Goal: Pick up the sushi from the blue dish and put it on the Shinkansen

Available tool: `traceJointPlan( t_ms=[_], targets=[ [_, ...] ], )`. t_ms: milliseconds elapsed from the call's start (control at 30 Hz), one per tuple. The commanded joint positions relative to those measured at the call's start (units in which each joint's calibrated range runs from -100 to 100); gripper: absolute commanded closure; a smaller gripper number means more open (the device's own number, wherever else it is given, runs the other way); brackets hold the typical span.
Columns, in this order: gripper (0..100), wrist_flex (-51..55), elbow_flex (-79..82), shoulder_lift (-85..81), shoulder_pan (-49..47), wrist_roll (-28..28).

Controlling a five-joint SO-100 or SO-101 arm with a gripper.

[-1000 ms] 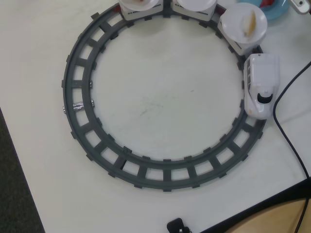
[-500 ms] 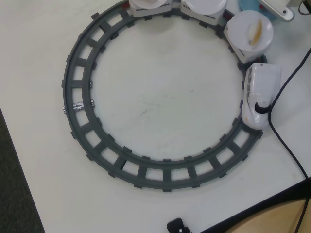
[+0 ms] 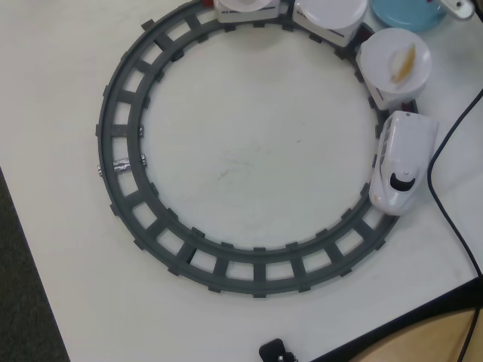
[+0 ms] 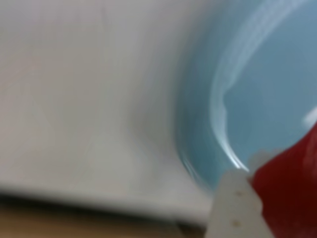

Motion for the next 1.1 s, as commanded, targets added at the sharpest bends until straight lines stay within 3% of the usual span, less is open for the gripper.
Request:
traceJointPlan(
  t_ms=[0, 233, 700, 1067],
  targets=[
    [97, 2.28, -1.09, -14.67, 0.25, -0.19],
    [97, 3.65, -0.74, -26.78, -5.56, -0.19],
    [97, -0.2, 5.91, -21.01, -22.11, 1.27],
    [97, -5.08, 9.59, -13.5, -25.1, 3.0]
  ],
)
